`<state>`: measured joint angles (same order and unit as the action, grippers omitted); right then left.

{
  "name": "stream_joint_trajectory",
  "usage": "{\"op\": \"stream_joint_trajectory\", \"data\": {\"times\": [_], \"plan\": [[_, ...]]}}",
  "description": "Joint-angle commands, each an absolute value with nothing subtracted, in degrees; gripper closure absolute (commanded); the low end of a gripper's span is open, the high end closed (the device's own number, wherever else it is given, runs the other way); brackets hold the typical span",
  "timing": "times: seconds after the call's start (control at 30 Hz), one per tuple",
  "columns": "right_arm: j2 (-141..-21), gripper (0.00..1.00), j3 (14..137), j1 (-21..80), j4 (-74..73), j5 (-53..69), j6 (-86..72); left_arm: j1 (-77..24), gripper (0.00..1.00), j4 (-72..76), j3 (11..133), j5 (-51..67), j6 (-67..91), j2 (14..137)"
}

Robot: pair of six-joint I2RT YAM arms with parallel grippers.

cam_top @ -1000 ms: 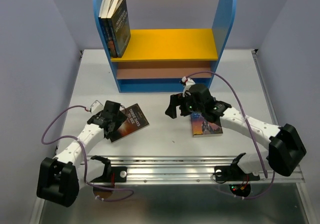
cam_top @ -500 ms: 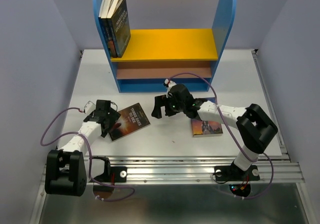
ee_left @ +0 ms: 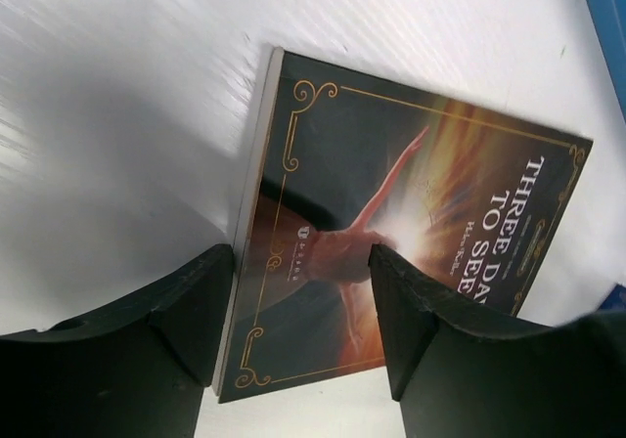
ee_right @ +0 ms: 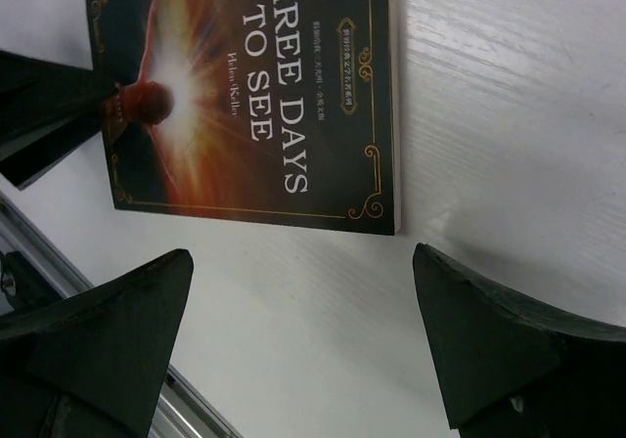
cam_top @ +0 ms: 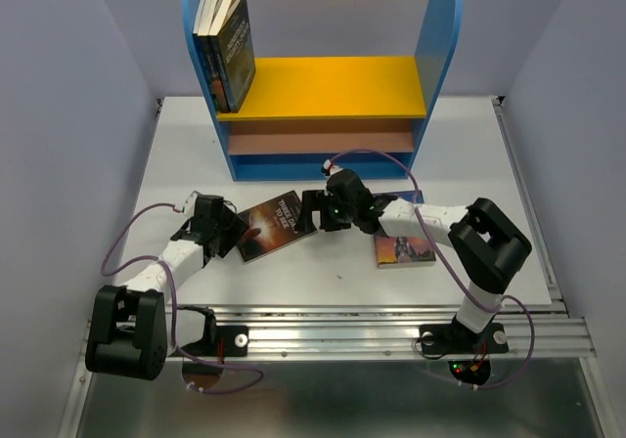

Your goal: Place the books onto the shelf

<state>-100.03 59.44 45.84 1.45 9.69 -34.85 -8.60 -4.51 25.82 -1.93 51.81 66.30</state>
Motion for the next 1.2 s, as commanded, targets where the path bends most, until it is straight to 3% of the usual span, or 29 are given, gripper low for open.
{"op": "stream_joint_trajectory", "data": {"times": [0.0, 0.4, 0.77, 1.0, 1.17], "plan": [[-101.95, 0.00, 60.38, 46.32, 0.18, 5.54, -40.24, -11.24, 0.35, -5.63, 23.82, 1.23, 52.82, 66.09], [-109.07, 0.00, 66.00, 46.32, -3.16, -5.10, -38.94, -12.66, 0.37, -8.16, 25.66, -2.54, 52.56, 67.50], [-108.90, 0.03, 69.17, 46.32, -1.76, 8.51, -35.77, -12.92, 0.38, -8.17, 25.93, -3.08, 52.38, 67.94], [-104.25, 0.04, 70.75, 46.32, -1.23, 13.18, -36.47, -14.06, 0.55, -8.09, 26.01, -3.60, 53.09, 67.94], [-103.27, 0.04, 72.33, 46.32, -1.23, 15.81, -36.91, -15.29, 0.59, -8.17, 26.54, -3.78, 53.43, 68.99]]}}
